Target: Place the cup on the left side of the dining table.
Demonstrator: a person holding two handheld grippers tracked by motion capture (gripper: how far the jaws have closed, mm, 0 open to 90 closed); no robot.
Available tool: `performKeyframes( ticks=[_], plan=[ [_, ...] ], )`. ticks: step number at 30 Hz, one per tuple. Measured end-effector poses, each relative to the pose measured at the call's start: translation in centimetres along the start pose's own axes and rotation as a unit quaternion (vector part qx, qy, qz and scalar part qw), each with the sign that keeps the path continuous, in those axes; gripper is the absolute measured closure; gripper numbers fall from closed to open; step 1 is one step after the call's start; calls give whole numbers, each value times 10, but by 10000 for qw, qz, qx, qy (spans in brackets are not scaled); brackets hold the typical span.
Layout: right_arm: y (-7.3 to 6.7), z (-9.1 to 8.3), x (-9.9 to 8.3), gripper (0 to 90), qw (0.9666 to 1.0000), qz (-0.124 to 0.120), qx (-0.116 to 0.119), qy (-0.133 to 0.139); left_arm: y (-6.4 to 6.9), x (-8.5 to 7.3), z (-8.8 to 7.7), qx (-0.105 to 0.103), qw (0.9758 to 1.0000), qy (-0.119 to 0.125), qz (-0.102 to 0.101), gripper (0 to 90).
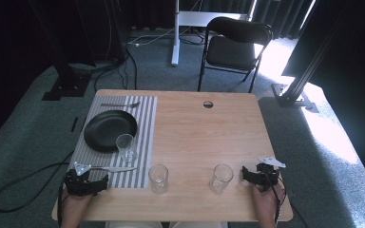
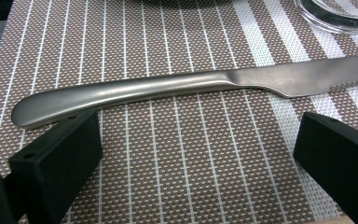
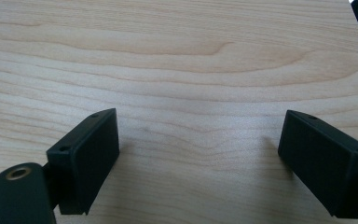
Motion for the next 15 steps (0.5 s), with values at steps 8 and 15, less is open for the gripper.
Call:
performKeyframes(
  ticks=[8,15],
  plan=[
    [0,0,0,117,10000,-1,0,0,0,0,0,-4,10000,-11,11,13],
    [0,0,0,117,10000,-1,-1,0,0,0,0,-10,10000,-9,18,13]
  ],
)
Point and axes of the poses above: each handheld gripper's, and its own axes: z roughly forward along the jaws, x roughly out of its top, y roughly to its right, the point moved 1 cm from there along z, roughly forward along the jaws, and after that the axes turned 5 degrees about z, right-handed, at the moved point
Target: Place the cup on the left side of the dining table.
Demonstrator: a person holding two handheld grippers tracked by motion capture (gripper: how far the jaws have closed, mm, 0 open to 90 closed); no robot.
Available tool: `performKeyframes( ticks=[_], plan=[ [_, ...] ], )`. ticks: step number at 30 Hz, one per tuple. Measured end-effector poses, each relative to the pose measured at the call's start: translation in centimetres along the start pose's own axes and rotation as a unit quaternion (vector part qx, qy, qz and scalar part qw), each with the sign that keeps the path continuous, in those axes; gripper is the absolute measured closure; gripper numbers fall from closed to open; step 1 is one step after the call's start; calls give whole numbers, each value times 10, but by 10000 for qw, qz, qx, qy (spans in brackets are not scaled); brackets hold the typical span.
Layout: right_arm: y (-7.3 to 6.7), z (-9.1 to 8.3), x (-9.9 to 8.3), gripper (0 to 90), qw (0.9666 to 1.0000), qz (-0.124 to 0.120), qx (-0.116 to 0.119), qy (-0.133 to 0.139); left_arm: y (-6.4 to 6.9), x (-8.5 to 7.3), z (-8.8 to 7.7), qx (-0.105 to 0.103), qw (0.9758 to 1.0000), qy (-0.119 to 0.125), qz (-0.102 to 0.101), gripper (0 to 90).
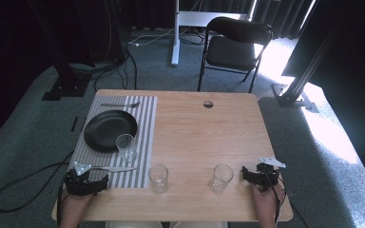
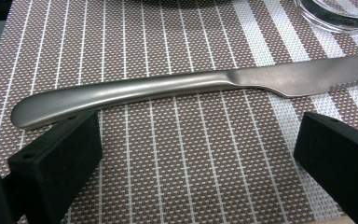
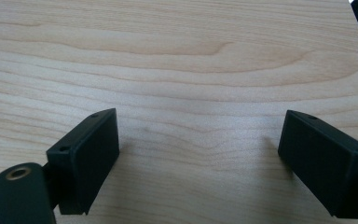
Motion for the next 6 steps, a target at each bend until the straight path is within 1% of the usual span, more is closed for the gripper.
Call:
performKeyframes(
  ticks=[6],
  plan=[
    [0,0,0,117,10000,0,1,-1,0,0,0,-14,10000,1,9,13]
  ],
)
Point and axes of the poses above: each handheld gripper's, and its own axes: z roughly forward along the jaws, x roughly out of its top, y roughly to its right, the point moved 1 cm from there along z, roughly forward along the jaws, and after that the axes turned 5 degrees about z, right-handed, at the moved point
